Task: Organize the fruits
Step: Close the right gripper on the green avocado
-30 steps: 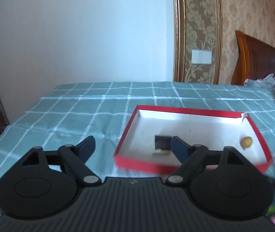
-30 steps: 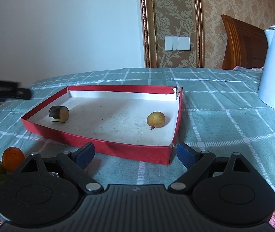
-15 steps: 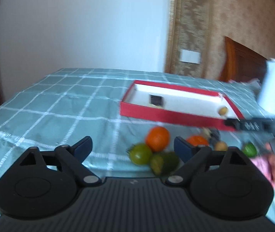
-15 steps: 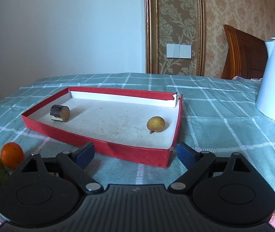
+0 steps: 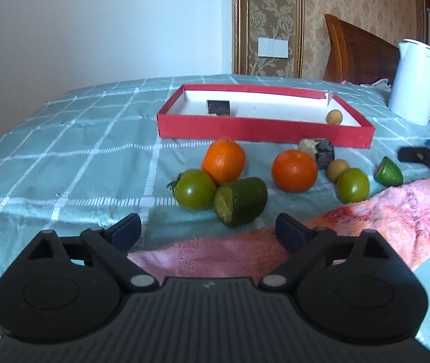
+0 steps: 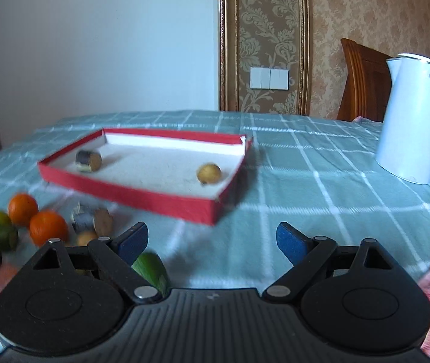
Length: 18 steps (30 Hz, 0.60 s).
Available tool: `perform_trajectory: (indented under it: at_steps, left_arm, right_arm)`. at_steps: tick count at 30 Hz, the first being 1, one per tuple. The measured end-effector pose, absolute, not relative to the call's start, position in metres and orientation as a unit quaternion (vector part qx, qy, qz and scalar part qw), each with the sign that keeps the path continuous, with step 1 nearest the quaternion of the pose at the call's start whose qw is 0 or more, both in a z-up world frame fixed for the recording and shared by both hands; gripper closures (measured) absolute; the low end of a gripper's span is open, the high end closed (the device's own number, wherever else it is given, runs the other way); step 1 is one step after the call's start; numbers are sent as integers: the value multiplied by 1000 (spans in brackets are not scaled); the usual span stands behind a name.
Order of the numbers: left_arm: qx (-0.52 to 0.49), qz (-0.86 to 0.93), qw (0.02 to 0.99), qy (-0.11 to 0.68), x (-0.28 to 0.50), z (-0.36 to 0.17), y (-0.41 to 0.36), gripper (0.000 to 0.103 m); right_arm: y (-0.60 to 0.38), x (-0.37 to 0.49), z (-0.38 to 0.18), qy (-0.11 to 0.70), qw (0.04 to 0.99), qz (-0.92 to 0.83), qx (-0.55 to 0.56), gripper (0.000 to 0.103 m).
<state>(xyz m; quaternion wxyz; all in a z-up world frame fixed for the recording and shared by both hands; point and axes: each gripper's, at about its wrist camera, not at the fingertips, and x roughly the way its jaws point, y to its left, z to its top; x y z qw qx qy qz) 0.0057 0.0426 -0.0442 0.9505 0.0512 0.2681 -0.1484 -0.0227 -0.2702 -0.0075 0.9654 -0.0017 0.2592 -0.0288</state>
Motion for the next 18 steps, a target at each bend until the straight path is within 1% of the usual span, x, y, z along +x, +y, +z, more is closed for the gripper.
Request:
perform_trajectory:
  at_steps: [6,11,13,15,16,17,18]
  left_arm:
    - [38,-151,948,276,11,-47,48,3]
    - [41,-159,945,281,13,-47,48,0]
    - [36,-161,944,285,15,-47,50,0]
    - [34,-164,944,285,16,-47,51,0]
    - [33,-165,944,285,16,-47,51,0]
    - [33,-165,944,285,16,-47,51,0]
    - [33,-165,944,285,16,-47,51,0]
  right_arm:
    - [-272,-40,-13,270,963,3,0,11]
    - [-255,-36,-9,258,966,32,-13,11]
    - [-247,-29,-11,262,964,40,-24,17]
    - [-240,-21,-14,276,959,52,-35,33]
    - [-238,-16,-16,284,956,56,-38,39]
    - [-237,-12,-19,294,953,59,-40,48]
    - [-236,-9,-22,302,950,62,-39,51]
